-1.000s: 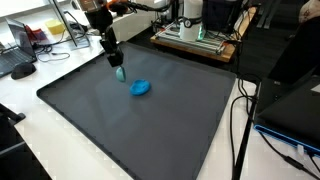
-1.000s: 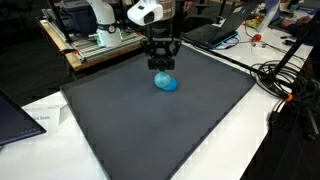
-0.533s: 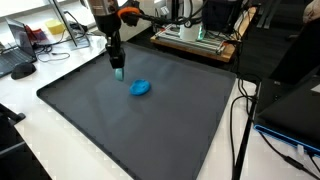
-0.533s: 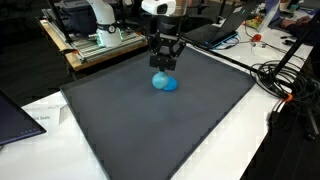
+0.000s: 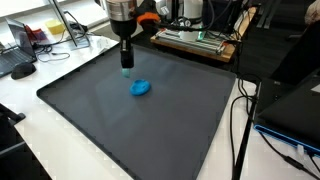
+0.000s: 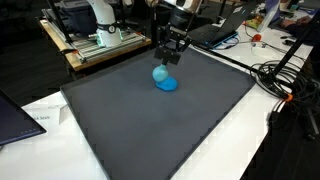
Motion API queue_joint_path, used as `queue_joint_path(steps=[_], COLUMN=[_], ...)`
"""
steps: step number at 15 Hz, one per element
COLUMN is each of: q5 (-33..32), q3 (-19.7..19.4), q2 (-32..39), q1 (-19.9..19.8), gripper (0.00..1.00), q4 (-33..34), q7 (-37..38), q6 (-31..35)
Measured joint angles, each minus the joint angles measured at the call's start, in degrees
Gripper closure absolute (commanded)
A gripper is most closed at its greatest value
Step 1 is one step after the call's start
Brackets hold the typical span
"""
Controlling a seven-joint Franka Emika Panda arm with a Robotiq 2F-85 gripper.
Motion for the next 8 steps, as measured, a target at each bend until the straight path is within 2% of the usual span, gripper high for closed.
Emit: queue_joint_path(steps=[1,2,6,7,8], q5=[-1.36,-2.56,-2.7,-2.7,-2.7], q3=[0.25,0.55,1.14,1.14,1.14], q2=[0.28,0.61,1.09,1.17,1.19], q1=[0.58,1.07,0.78,0.64,0.58], gripper=[0.78,0.53,0.53,0.78,0.78], q4=[0.93,1.96,2.43,2.43,2.43], q7=[1.22,2.21,2.36,2.36,2.35], q6=[-1.66,-3.47,-3.92,-3.9,-3.9])
